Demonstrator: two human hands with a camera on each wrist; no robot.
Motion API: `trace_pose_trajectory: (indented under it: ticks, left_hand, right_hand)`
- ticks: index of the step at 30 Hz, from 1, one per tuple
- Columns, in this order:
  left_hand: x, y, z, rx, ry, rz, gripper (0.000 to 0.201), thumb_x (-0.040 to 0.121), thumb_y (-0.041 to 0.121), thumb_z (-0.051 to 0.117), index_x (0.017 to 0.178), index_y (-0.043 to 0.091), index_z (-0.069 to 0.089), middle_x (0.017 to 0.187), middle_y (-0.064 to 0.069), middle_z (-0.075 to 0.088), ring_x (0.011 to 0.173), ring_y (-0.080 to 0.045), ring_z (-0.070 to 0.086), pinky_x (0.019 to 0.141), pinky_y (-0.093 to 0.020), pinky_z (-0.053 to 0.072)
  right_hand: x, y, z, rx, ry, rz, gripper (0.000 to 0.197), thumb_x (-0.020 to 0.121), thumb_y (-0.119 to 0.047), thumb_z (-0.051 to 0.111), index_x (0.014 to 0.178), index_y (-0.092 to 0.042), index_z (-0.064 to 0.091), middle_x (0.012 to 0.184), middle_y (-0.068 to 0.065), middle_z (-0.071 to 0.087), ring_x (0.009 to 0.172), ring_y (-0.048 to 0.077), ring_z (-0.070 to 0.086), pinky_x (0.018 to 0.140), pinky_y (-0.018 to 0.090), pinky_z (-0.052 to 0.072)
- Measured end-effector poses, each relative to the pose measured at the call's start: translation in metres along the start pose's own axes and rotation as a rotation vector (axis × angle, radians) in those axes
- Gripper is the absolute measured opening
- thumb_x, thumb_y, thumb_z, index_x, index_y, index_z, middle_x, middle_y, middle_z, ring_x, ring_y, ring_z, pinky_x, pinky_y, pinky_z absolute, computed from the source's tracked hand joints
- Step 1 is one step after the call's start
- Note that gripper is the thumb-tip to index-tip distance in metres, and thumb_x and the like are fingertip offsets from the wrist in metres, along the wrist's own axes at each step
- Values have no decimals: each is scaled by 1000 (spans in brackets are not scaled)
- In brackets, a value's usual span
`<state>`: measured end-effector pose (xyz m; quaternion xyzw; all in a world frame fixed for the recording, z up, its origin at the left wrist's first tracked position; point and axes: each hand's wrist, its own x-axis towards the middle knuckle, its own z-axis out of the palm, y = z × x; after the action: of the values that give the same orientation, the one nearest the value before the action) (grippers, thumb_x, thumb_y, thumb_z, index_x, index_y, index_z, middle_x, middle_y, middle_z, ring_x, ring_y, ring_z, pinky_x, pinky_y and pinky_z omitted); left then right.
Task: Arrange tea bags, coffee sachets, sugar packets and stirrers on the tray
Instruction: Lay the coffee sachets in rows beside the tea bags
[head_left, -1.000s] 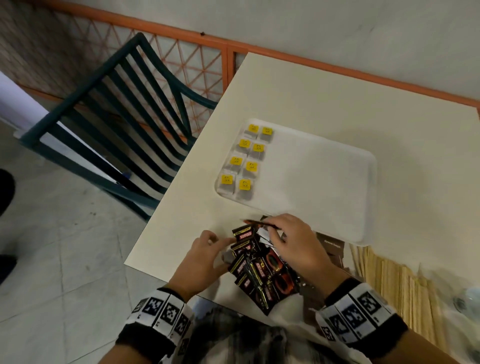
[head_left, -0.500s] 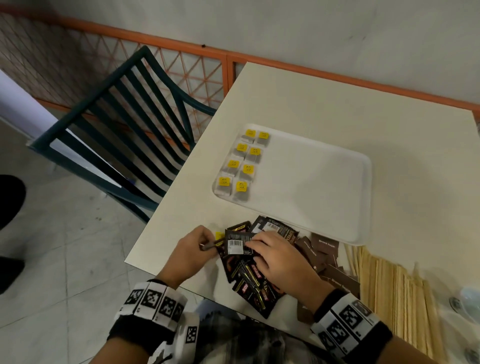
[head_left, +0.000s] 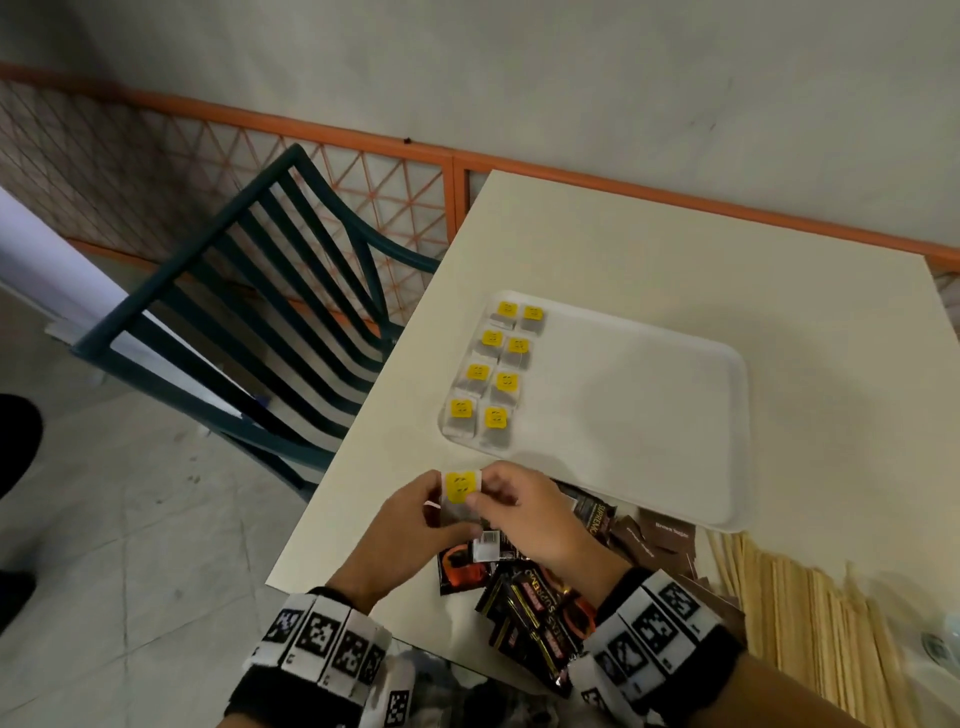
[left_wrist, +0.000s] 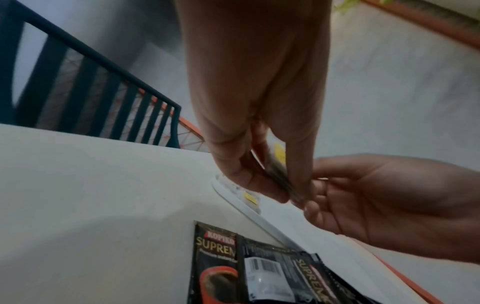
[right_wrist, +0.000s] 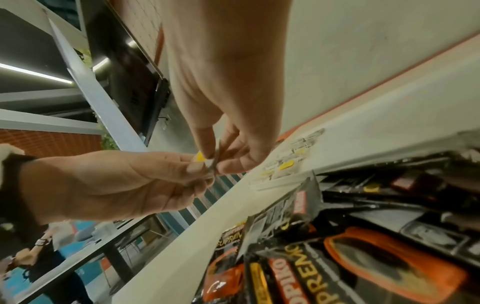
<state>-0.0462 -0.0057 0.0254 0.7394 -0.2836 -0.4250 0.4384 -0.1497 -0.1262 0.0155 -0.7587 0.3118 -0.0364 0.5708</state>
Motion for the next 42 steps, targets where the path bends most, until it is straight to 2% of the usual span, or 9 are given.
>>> trace_pose_trajectory:
  ticks: [3, 10, 16, 19, 21, 27, 33, 37, 42]
  left_hand:
    - [7, -6, 1, 62, 17, -24, 37, 75, 13, 75, 105, 17, 55, 91, -1, 61, 67, -1, 63, 64, -16, 51]
    - [15, -27, -6, 352, -1, -19, 30, 80, 18, 69, 104, 24, 52, 100, 3, 55, 75, -1, 53, 61, -4, 41]
    - [15, -37, -6, 443, -55, -9, 34, 80, 20, 69, 110, 20, 54, 104, 3, 53, 80, -5, 51, 63, -5, 39]
    - [16, -37, -7, 448, -63, 7, 33, 80, 21, 69, 109, 21, 54, 104, 4, 52, 81, -5, 50, 64, -6, 40]
    - [18, -36, -8, 447, -63, 9, 34, 80, 21, 69, 110, 21, 53, 105, 4, 51, 82, -6, 50, 64, -6, 39]
    - [23, -33, -1, 468, -91, 3, 48, 77, 19, 71, 119, 18, 48, 108, 3, 43, 88, -8, 49, 70, -4, 41]
    - [26, -31, 5, 645, -100, -46, 65, 72, 28, 74, 128, 20, 42, 122, -2, 37, 112, -20, 43, 95, -28, 43]
    - [30, -29, 7, 728, -91, -77, 58, 72, 27, 73, 123, 18, 46, 122, -4, 36, 111, -22, 40, 94, -31, 43]
    - [34, -28, 4, 579, -104, -76, 49, 66, 21, 77, 105, 15, 48, 101, 1, 42, 97, -20, 47, 79, -27, 43]
  right_hand:
    - [13, 5, 0, 129, 34, 94, 15, 86, -9, 62, 98, 0, 64, 88, 12, 68, 69, 12, 59, 64, 21, 52]
    - [59, 7, -10, 214, 268, 214, 11, 82, -7, 65, 84, -13, 56, 84, 5, 64, 66, 14, 58, 62, 24, 50]
    - [88, 6, 0, 117, 335, 242, 17, 79, -11, 69, 78, -18, 53, 88, 12, 66, 75, 24, 64, 76, 41, 56]
    - [91, 6, 1, -24, 374, 177, 14, 80, -9, 67, 90, -5, 58, 81, 7, 64, 70, 16, 60, 62, 12, 50]
    - [90, 6, 1, -72, 397, 123, 18, 80, -6, 67, 93, 1, 57, 76, 7, 61, 63, 11, 53, 50, 4, 40]
    - [88, 8, 1, -131, 405, 77, 30, 80, -9, 68, 104, -5, 50, 64, 3, 57, 63, 15, 54, 50, 9, 38]
    - [65, 2, -13, -173, 420, 7, 19, 83, -11, 64, 100, -8, 56, 66, 8, 57, 63, 16, 53, 57, 15, 40]
    - [35, 8, -29, -302, 194, 40, 19, 85, -23, 63, 101, -13, 61, 82, -4, 57, 69, 6, 50, 63, 18, 38]
    - [7, 23, -29, -752, -167, 11, 54, 81, -47, 62, 126, -20, 50, 121, 2, 43, 115, 19, 35, 97, 29, 32]
